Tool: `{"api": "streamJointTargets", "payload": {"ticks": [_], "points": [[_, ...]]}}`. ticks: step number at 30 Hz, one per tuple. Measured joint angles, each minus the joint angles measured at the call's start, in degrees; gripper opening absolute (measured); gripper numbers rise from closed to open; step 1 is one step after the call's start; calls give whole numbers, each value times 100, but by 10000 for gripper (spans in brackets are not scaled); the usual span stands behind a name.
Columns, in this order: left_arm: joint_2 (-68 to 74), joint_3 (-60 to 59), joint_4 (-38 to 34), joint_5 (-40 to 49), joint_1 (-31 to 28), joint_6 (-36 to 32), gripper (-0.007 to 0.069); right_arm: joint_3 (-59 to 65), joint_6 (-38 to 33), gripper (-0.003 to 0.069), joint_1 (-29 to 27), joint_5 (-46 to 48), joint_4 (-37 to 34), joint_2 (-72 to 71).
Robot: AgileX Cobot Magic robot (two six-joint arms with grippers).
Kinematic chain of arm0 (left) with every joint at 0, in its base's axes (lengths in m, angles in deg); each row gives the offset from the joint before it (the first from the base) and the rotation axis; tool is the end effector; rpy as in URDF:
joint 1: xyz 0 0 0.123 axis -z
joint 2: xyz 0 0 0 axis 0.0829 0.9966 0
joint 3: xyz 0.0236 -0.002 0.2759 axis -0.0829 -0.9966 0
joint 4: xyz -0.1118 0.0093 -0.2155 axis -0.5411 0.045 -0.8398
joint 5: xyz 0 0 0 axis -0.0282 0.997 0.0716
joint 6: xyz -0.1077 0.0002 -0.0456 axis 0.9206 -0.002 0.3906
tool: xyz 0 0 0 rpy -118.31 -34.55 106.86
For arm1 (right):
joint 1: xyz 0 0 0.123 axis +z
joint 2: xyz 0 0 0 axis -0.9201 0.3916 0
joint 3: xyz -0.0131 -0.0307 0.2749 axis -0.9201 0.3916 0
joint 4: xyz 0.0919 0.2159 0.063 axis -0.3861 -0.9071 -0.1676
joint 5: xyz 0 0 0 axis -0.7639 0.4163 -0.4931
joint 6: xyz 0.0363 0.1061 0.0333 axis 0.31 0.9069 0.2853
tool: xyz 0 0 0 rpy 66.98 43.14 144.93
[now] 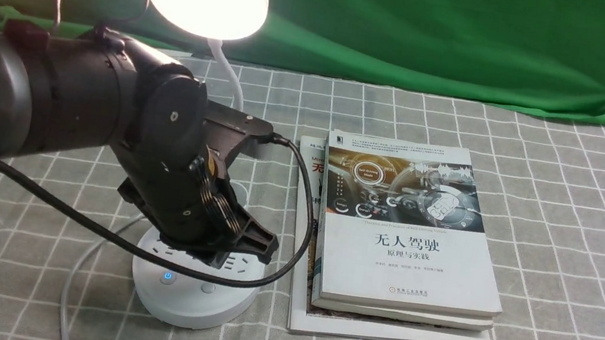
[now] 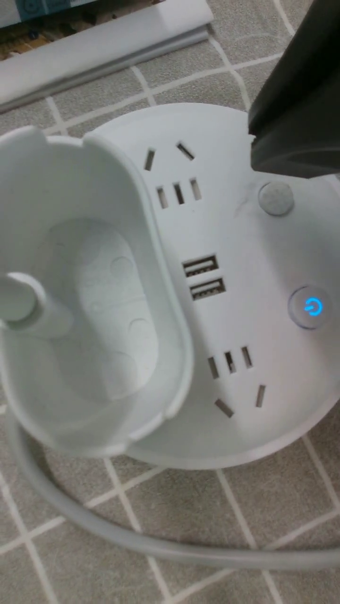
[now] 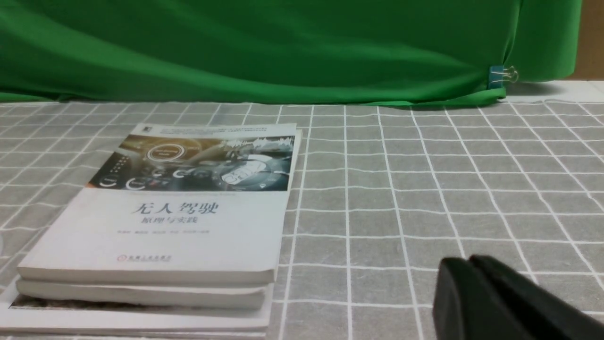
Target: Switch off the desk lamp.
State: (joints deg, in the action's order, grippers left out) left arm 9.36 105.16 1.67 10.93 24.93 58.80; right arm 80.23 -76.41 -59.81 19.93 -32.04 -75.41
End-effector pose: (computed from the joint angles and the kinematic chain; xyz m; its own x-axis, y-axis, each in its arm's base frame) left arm 0.2821 -0.1707 0.1905 -0.8800 0.3710 -0.2965 0.4159 0.9035 -0.1040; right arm 0.0800 0.0109 0.1886 -0.1242 0.0025 -0.9923 -0.1292 0.9914 0.0186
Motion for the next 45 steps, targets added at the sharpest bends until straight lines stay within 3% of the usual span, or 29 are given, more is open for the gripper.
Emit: {"api": "streamJointTargets", "payload": {"ticks": [20,30,37,45], "points": [[653,59,7,43,0,-60,1,0,0,36,0,0,0,0],[-623,-256,44,138,0,-72,1,0,0,36,0,0,0,0],[-2150,-1597,44,-637,0,-82,1,0,0,36,0,0,0,0],[-4644,-3646,44,-2753,0,-65,1,0,0,36,0,0,0,0]]}}
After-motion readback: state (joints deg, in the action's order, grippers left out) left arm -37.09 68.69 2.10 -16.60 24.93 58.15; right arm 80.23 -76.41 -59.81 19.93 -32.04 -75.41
